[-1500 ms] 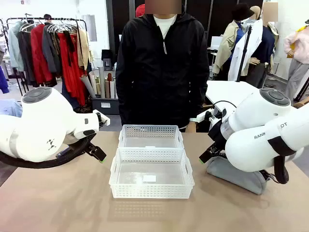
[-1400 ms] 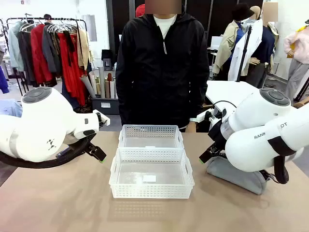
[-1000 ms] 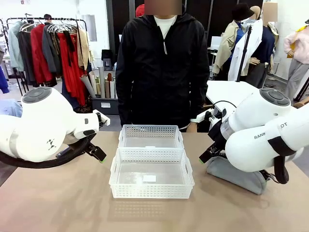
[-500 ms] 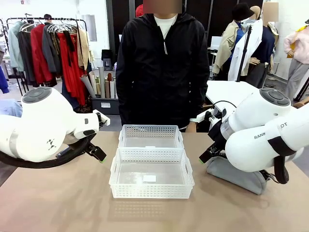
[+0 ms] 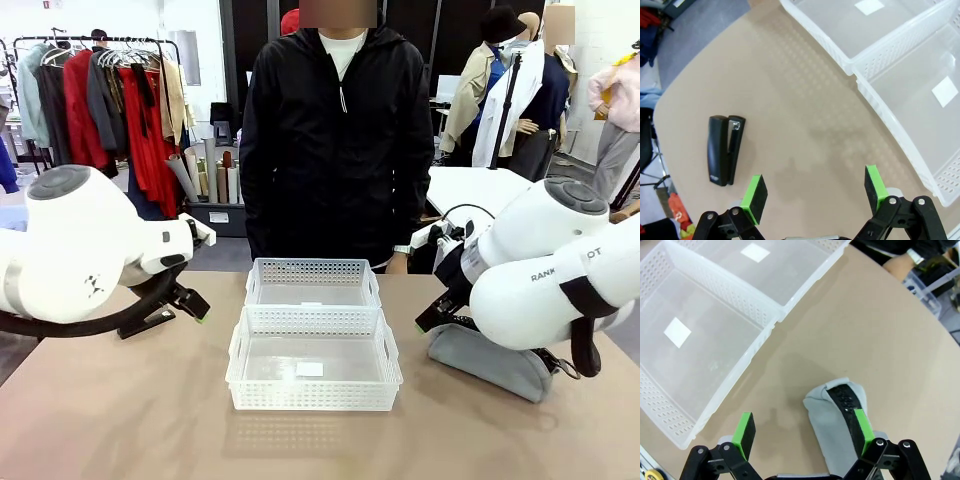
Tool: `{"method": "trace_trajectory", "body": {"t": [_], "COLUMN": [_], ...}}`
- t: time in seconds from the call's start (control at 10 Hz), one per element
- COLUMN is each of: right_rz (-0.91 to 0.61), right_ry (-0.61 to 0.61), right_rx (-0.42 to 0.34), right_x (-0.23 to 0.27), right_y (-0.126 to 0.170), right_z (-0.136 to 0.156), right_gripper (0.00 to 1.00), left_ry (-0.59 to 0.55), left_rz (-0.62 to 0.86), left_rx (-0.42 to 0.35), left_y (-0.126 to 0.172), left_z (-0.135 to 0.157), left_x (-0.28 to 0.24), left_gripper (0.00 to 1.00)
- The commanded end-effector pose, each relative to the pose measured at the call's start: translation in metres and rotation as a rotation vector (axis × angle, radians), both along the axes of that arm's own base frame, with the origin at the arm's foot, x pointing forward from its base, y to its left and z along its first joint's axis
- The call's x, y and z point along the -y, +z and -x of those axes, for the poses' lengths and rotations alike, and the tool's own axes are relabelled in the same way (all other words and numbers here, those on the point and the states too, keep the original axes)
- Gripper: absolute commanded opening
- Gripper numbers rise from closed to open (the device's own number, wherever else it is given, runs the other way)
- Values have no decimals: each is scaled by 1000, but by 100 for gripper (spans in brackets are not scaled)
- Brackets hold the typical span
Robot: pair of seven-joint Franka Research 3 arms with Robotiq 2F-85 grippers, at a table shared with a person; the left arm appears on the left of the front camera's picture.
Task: Distribute items into two baskets.
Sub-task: Pick up the Pencil pouch that the person points to.
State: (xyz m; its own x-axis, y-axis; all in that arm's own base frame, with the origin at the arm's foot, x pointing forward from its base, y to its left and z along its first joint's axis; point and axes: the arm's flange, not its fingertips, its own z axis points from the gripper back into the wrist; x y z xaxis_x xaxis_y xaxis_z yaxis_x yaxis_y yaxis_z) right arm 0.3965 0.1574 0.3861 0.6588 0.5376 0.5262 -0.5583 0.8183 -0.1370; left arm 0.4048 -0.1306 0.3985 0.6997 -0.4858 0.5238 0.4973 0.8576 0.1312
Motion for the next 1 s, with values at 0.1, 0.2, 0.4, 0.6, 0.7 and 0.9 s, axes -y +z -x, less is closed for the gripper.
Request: {"method": "trace_trajectory", "body": {"t": [0.1, 0.2, 0.4, 0.6, 0.7, 0.9], "right_rz": [-97, -120, -167, -280, -343, -420], "right_ry": [19, 6, -5, 20, 32, 51], "right_rx": [-31, -50, -84, -127, -128, -137], "right_x": [41, 58, 93, 133, 150, 180], "right_y": [45, 56, 75, 87, 92, 103], "right_z": [1, 0, -4, -9, -8, -7], "right_gripper": [100, 100, 100, 100, 100, 100], "left_ry": [40, 39, 34, 19, -6, -79], "left_rz": [51, 56, 82, 192, 266, 379], "left_rx": [-45, -78, -118, -145, -147, -142], "left_y": [49, 64, 93, 115, 121, 120], "left_z": [8, 11, 15, 13, 14, 17], "left_x": [-25, -38, -68, -108, -131, -164], "left_gripper": [100, 100, 100, 100, 100, 100]}}
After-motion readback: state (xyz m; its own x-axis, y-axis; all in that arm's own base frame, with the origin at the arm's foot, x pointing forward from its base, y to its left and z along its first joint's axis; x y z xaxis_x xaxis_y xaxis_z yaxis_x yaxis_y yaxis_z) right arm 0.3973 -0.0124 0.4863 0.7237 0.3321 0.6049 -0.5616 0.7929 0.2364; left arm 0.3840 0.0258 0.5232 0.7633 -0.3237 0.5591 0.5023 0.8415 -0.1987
